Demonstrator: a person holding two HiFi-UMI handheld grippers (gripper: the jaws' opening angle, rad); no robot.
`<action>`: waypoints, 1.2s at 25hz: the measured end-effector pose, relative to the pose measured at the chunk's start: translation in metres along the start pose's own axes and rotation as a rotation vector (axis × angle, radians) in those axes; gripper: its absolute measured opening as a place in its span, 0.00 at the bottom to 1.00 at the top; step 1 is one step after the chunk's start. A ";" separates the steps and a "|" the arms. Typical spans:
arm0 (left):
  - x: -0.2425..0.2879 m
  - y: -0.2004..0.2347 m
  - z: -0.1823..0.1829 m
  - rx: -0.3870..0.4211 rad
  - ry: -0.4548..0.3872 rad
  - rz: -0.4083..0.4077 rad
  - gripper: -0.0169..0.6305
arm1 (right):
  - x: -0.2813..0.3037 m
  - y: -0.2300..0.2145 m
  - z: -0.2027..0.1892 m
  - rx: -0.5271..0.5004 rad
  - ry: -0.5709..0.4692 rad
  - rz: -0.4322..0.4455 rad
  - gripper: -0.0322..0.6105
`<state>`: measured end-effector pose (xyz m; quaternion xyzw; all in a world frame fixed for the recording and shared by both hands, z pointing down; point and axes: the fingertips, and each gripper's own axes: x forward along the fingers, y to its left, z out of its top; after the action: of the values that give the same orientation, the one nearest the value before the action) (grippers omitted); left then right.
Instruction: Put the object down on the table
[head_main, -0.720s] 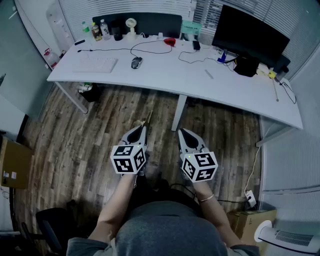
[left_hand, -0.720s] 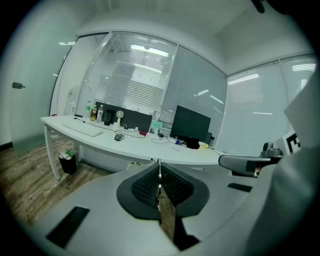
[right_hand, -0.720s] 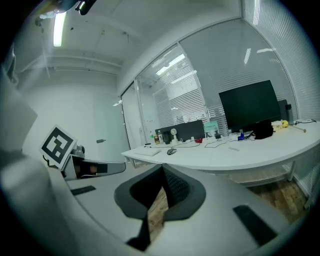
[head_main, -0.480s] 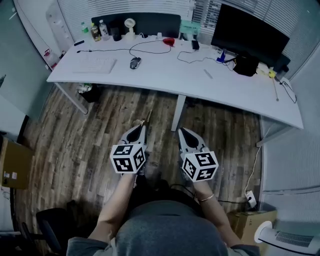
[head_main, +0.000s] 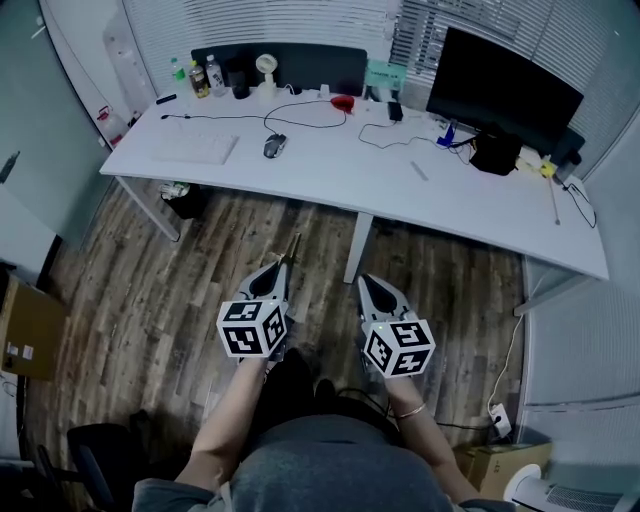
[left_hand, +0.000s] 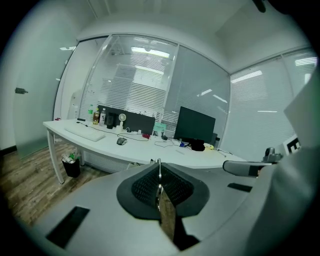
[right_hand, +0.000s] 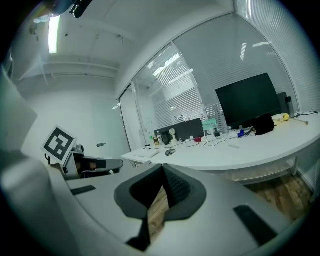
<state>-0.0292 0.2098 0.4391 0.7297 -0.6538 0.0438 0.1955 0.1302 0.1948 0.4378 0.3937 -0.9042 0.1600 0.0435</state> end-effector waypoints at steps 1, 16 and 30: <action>0.003 0.003 0.002 0.001 0.000 0.000 0.07 | 0.004 0.000 0.000 0.004 0.002 0.002 0.05; 0.121 0.071 0.051 -0.017 0.005 -0.037 0.07 | 0.143 -0.033 0.039 0.006 0.001 -0.006 0.05; 0.224 0.143 0.098 -0.022 0.036 -0.077 0.07 | 0.272 -0.054 0.069 0.029 0.023 -0.040 0.05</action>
<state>-0.1550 -0.0436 0.4529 0.7512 -0.6220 0.0422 0.2170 -0.0139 -0.0523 0.4416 0.4106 -0.8931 0.1765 0.0516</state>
